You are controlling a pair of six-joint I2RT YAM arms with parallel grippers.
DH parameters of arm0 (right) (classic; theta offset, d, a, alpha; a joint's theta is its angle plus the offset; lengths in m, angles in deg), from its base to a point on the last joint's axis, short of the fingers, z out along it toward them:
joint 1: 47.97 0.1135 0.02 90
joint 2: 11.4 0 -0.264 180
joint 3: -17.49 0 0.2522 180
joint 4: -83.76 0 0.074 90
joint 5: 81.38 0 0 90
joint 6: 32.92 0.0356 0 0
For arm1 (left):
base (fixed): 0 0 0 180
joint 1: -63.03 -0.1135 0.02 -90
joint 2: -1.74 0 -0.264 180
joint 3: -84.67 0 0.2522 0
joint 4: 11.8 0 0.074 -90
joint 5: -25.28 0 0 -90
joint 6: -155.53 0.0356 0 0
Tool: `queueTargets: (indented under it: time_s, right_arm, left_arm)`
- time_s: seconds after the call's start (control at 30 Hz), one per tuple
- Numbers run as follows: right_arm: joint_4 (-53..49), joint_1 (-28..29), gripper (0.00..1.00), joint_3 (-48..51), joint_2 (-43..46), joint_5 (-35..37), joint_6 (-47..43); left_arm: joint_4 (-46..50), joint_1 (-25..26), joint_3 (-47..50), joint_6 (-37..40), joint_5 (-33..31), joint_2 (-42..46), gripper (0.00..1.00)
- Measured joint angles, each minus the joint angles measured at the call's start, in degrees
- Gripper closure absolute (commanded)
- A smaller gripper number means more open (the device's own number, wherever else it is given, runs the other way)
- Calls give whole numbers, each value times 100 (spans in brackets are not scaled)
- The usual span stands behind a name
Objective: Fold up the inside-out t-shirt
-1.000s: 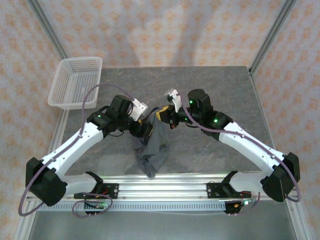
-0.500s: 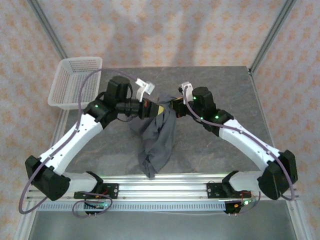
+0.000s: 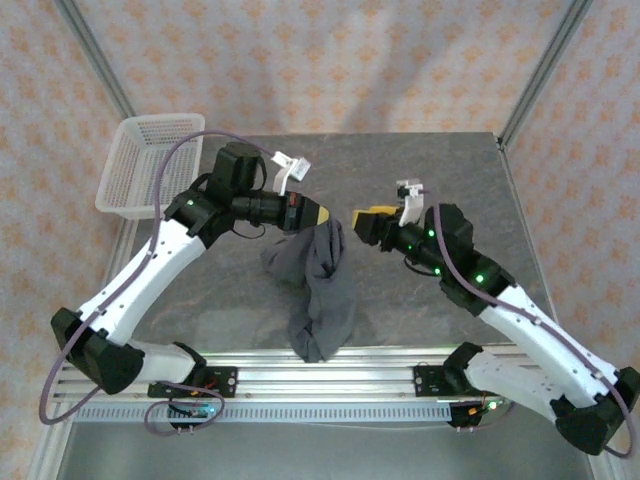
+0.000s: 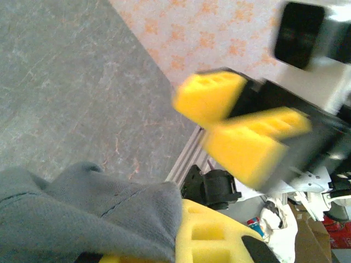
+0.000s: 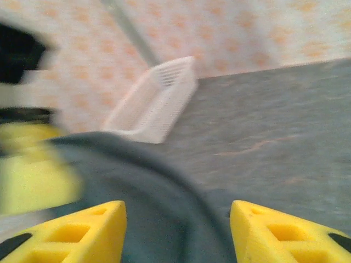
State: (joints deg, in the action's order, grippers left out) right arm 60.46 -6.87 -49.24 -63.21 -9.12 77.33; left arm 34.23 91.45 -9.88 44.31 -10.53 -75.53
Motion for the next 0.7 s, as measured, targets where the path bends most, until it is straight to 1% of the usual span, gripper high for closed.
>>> queueTargets:
  time_s: [0.03,0.1,0.2,0.3,0.33,0.37,0.4,0.43,0.47,0.5,0.6,0.7]
  right_arm:
    - [-4,151,23,2,-17,-26,219]
    - [9,310,22,83,-166,-24,651]
    - [52,356,25,398,-516,-31,1010]
    - [59,365,30,778,-841,-114,1091]
    - [59,367,33,874,-933,-162,1069]
    - [55,376,44,920,-1016,-192,1054]
    - [50,376,60,929,-1084,-219,1032]
    - [72,376,83,925,-1150,-264,968]
    - [87,376,92,909,-1176,-323,920]
    - [114,376,99,894,-1178,-393,903]
    - [415,376,100,883,-1036,-820,890]
    - [931,376,100,905,-573,-1276,1012]
  left_arm:
    - [22,0,0,-2,-20,-61,100]
    - [63,0,0,-24,-61,-157,100]
    - [122,0,-4,-42,-107,-190,100]
    - [138,0,-46,-46,-120,-188,100]
    - [138,0,-61,-55,-129,-188,100]
    - [140,0,-83,-79,-131,-188,100]
    - [140,-2,-94,-90,-140,-188,100]
    - [140,-2,-111,-105,-168,-188,100]
    - [144,-2,-125,-107,-212,-188,100]
    - [173,-4,-136,-107,-293,-188,100]
    - [431,-144,-114,-149,-960,-151,100]
    - [479,-717,334,-245,-1488,-26,100]
